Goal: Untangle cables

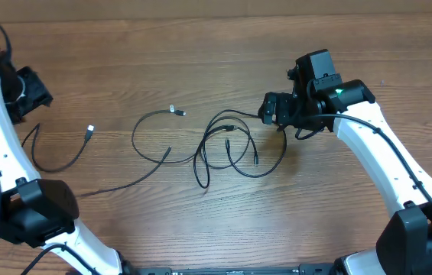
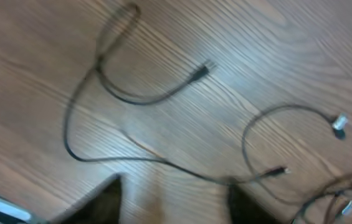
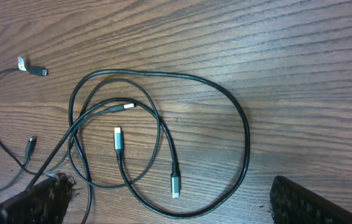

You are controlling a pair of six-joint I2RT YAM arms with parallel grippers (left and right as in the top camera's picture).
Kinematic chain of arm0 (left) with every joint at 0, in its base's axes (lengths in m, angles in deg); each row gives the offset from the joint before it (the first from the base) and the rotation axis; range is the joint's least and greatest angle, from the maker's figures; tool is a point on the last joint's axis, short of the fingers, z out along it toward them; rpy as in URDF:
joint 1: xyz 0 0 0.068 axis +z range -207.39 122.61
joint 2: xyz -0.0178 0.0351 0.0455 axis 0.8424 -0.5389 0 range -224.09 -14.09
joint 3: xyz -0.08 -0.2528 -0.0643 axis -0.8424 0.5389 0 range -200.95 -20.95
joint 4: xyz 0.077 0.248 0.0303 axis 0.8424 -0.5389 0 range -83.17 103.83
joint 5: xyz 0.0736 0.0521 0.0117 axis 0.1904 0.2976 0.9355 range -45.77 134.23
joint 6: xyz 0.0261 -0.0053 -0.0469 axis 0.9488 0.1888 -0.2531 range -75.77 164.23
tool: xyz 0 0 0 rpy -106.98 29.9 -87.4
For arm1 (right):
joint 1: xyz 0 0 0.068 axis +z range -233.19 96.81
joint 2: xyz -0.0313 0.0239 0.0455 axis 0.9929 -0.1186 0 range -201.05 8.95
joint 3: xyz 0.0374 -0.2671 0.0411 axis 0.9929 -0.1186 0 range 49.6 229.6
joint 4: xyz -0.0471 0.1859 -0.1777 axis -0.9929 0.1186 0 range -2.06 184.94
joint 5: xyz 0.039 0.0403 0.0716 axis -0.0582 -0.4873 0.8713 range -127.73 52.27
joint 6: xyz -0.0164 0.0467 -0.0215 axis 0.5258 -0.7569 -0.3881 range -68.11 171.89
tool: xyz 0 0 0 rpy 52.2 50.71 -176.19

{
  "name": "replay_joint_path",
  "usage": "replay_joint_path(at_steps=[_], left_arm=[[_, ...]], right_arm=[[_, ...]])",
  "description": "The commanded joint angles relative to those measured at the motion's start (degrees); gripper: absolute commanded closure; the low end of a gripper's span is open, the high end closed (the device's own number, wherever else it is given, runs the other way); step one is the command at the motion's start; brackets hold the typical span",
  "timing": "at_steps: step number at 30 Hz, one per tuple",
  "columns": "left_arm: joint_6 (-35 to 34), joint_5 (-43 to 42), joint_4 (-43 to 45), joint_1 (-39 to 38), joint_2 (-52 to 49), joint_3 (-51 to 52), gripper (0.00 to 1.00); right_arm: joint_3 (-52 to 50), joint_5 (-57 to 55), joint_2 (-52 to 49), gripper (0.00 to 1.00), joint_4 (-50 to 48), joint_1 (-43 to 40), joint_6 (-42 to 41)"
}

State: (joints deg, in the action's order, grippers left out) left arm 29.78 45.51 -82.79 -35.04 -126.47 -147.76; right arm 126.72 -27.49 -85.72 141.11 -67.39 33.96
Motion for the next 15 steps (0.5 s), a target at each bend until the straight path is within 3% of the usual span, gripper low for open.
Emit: replay_joint_path(at_steps=[1,7,13,15], left_arm=[[2.86,-4.20,-0.20,-2.89,0.63,4.61,0.95],[4.96,-6.82,0.52,-10.86,0.63,17.66,0.95],[5.29,-4.39,4.46,-18.67,0.63,30.86,0.75],[5.27,-4.07,5.66,-20.83,0.63,34.95,0.74]], right_arm=[[-0.31,-0.35,-0.31,0.00,-0.22,-0.11,-0.07],[-0.31,-0.35,-0.31,0.00,-0.22,-0.11,-0.07],[-0.31,-0.35,-0.31,0.00,-0.22,-0.11,-0.07],[-0.31,-0.35,-0.31,0.00,-0.22,-0.11,-0.07]])
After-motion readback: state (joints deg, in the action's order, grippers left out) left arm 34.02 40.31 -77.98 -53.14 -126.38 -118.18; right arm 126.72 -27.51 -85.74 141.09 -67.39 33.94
